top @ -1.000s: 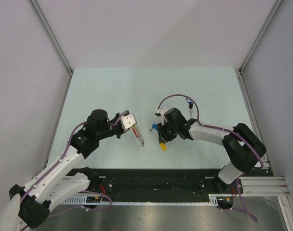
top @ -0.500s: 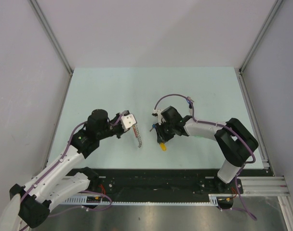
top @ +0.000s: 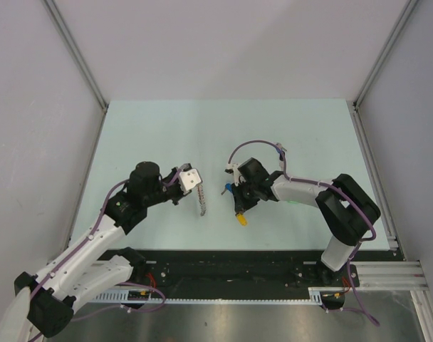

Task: Put the keys on the keyring

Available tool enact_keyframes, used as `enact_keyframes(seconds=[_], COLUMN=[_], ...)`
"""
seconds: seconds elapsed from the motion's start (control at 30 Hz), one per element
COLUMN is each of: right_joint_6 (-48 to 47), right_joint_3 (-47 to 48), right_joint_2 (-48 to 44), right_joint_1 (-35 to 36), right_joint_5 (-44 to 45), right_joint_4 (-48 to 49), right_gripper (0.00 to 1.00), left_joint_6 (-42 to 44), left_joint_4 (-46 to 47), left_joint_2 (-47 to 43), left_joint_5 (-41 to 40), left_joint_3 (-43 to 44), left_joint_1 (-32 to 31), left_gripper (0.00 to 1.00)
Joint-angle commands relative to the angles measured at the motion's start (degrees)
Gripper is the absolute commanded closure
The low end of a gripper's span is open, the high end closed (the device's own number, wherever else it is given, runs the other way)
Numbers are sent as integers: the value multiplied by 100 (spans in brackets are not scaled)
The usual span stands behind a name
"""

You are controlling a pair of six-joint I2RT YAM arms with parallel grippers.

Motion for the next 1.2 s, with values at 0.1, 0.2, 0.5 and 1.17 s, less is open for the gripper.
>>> enact_keyframes(seconds=[0.1, 0.2, 0.5, 1.17], right_joint_6=[-12, 6, 50, 50], right_joint_3=[221, 221, 221, 212], right_joint_2=[-175, -228, -307, -96], right_joint_1=[-29, -38, -29, -38], right_joint_5=[-84, -180, -304, -295], right_joint_4=[-81, -108, -213, -231], right_gripper=[86, 85, 84, 85], left_joint_6=[-40, -49, -31, -31], left_joint_4=[280, 271, 262, 245], left_joint_2=[20, 29, 46, 64], left_joint_5=[170, 188, 188, 231], left_joint_3=[14, 23, 23, 40], left_joint_1=[37, 36, 45, 45], left_gripper=[100, 100, 100, 100])
